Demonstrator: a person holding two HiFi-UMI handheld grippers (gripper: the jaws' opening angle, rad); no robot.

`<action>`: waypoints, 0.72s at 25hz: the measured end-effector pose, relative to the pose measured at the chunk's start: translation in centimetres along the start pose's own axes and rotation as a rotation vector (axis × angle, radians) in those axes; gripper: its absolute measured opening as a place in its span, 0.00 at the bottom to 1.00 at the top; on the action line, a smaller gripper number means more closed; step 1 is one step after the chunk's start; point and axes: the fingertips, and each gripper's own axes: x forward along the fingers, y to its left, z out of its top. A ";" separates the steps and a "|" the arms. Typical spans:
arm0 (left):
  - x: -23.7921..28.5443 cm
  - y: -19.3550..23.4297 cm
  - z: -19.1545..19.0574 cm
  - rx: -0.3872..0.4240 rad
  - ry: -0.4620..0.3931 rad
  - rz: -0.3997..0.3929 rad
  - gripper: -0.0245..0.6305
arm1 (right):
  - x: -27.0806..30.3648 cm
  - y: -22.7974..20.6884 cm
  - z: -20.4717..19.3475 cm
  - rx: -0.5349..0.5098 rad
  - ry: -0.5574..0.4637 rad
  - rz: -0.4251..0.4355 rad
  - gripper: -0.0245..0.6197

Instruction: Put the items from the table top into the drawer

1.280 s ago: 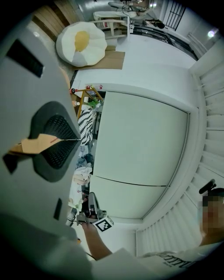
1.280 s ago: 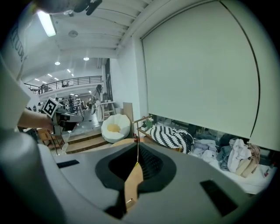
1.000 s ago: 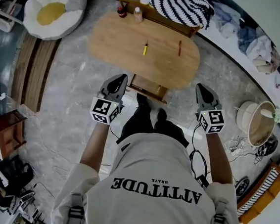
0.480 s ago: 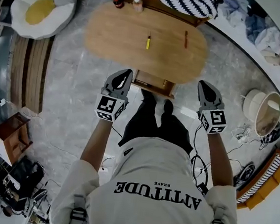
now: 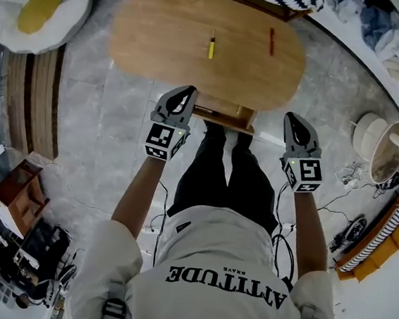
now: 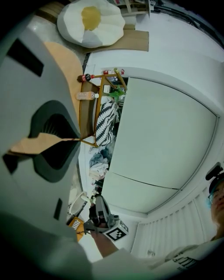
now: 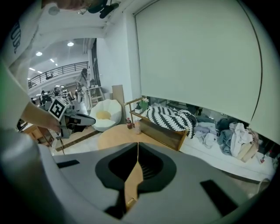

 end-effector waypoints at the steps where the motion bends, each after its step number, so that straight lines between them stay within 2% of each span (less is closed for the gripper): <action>1: 0.7 0.3 -0.4 0.003 0.006 -0.004 0.07 | 0.4 -0.1 -0.4 0.005 0.004 -0.006 0.07; 7: 5.2 1.4 -2.8 -0.015 0.042 -0.012 0.07 | 2.1 -1.5 -2.7 0.064 0.023 -0.029 0.07; 11: 7.9 1.7 -4.0 -0.033 0.051 0.010 0.07 | 2.7 -2.5 -4.1 0.085 0.029 -0.030 0.07; 18: 13.2 2.4 -7.8 -0.017 0.116 0.029 0.08 | 5.5 -5.2 -6.7 0.132 0.040 -0.014 0.07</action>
